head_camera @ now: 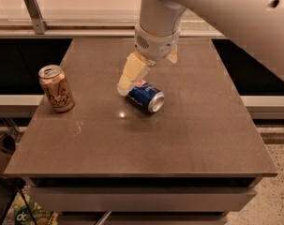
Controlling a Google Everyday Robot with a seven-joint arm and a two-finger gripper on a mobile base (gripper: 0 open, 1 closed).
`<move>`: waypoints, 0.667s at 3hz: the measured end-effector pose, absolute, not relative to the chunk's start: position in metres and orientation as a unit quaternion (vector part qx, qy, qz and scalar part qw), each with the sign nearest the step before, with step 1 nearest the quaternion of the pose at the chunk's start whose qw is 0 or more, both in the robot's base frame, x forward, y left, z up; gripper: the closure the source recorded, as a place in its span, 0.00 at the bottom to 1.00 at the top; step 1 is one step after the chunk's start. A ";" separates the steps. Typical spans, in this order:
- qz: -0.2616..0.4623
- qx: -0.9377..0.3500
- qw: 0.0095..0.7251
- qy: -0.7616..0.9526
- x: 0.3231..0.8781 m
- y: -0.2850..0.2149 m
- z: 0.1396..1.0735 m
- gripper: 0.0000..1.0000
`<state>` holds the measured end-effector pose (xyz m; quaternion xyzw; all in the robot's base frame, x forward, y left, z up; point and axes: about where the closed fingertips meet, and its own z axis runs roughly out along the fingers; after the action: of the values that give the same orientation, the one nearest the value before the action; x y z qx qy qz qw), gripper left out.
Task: Place pepsi can upright
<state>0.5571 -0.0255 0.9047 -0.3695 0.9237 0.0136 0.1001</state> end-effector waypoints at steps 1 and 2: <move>0.014 -0.370 0.100 0.924 0.557 -0.025 0.905 0.00; 0.008 -0.374 0.090 0.923 0.568 -0.024 0.908 0.00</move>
Offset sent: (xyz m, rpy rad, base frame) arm 0.0256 -0.0015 0.0101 -0.0622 0.0530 0.0147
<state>0.5680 -0.0244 0.9085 -0.3735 0.9232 0.0077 0.0903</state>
